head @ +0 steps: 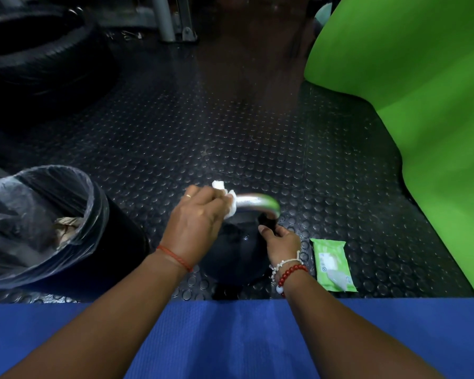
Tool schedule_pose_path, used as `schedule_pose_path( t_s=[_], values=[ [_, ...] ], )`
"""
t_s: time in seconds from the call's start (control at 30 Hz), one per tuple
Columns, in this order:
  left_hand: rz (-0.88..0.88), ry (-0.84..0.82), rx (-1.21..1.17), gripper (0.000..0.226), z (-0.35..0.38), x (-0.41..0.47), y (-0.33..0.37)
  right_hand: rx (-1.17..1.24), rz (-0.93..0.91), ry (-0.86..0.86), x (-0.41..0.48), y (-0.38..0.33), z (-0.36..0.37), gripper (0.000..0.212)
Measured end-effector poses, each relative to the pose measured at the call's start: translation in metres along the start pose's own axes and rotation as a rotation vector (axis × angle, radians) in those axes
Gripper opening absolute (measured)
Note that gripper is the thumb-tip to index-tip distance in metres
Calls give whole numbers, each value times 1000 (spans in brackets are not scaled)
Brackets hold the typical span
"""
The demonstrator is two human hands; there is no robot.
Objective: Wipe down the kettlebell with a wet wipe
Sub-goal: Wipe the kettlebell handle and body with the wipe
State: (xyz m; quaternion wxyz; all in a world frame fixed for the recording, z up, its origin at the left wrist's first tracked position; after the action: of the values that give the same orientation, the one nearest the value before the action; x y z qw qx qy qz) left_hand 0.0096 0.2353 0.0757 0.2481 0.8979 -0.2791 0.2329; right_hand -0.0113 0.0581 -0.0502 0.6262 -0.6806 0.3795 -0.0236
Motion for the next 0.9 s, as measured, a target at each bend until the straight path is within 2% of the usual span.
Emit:
schedule_pose_path(
  t_s=[0.07,0.2,0.33,0.4,0.47,0.6,0.73,0.83,0.9],
  values=[
    [61,-18,5,18,-1,-5,3,-8,7,6,1,0,1,17],
    [-32,37,10,7,-2,2,-5,-38,2,16,2,1,3,20],
    [62,-16,18,18,-2,-5,2,-33,15,11,3,3,2,15],
    [23,8,26,12,-4,0,-5,-32,23,14,3,4,3,13],
    [-30,20,13,19,-4,2,-5,-28,33,10,3,3,3,12],
    [42,-31,2,15,-3,-5,-1,-25,39,15,4,4,3,15],
    [-107,-28,-25,11,-1,8,-10,-31,33,7,5,5,3,21],
    [-22,-76,-18,24,-3,2,-2,-21,37,5,6,7,3,18],
    [-49,-73,-21,27,-3,8,-7,-33,24,12,6,7,4,14]
  ],
)
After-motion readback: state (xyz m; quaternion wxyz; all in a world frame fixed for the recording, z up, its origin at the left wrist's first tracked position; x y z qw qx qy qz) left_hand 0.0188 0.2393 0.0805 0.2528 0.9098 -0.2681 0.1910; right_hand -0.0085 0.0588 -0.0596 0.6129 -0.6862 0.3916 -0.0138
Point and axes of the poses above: each hand's wrist, its own x-axis towards the middle knuckle, its own z-axis out of the palm, y = z × x, the point moved 2 cm from there along x, towards the middle knuckle, and after that the axes turned 4 degrees about y, right-handed, at the moved point
